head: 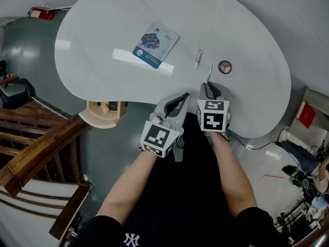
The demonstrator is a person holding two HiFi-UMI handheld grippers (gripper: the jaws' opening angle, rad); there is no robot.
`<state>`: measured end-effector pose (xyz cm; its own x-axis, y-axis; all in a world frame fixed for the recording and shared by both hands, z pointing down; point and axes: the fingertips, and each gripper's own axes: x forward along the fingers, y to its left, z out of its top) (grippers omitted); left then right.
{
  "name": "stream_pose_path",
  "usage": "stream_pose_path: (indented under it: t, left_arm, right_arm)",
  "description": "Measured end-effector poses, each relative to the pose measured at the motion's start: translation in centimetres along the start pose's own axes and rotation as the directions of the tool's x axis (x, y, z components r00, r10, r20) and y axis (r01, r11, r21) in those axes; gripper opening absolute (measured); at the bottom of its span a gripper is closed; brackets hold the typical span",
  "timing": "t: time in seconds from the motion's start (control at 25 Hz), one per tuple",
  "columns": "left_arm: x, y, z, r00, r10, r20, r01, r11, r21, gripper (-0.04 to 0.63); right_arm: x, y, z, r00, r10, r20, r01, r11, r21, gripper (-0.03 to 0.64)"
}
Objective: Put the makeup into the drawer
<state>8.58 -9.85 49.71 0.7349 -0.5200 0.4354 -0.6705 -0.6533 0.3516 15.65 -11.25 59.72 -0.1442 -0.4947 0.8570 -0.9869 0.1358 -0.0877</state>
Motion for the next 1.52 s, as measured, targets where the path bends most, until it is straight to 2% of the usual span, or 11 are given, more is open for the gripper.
stream_pose_path:
  t: [0.36, 0.88, 1.16, 1.52]
  left_arm:
    - [0.1, 0.1, -0.4, 1.0, 0.002, 0.003, -0.001, 1.0, -0.022, 0.01]
    - [-3.2, 0.4, 1.0, 0.999, 0.038, 0.039, -0.037, 0.999, -0.029, 0.01]
    - [-6.7, 0.9, 1.9, 0.994, 0.077, 0.075, -0.074, 0.997, -0.037, 0.01]
    - [-12.0, 2.8, 2.8, 0.979, 0.156, 0.134, -0.15, 0.987, -0.056, 0.011]
  right_arm:
    - [-0.1, -0.4, 0.0, 1.0, -0.012, 0.017, 0.012, 1.0, 0.011, 0.063]
    - [-3.9, 1.8, 1.5, 0.993, 0.043, 0.112, -0.052, 0.996, 0.077, 0.063]
    - [-6.8, 5.7, 3.9, 0.977, 0.098, 0.19, -0.107, 0.994, 0.038, 0.063]
    - [-9.7, 12.0, 6.4, 0.954, 0.174, 0.245, -0.162, 0.984, -0.068, 0.063]
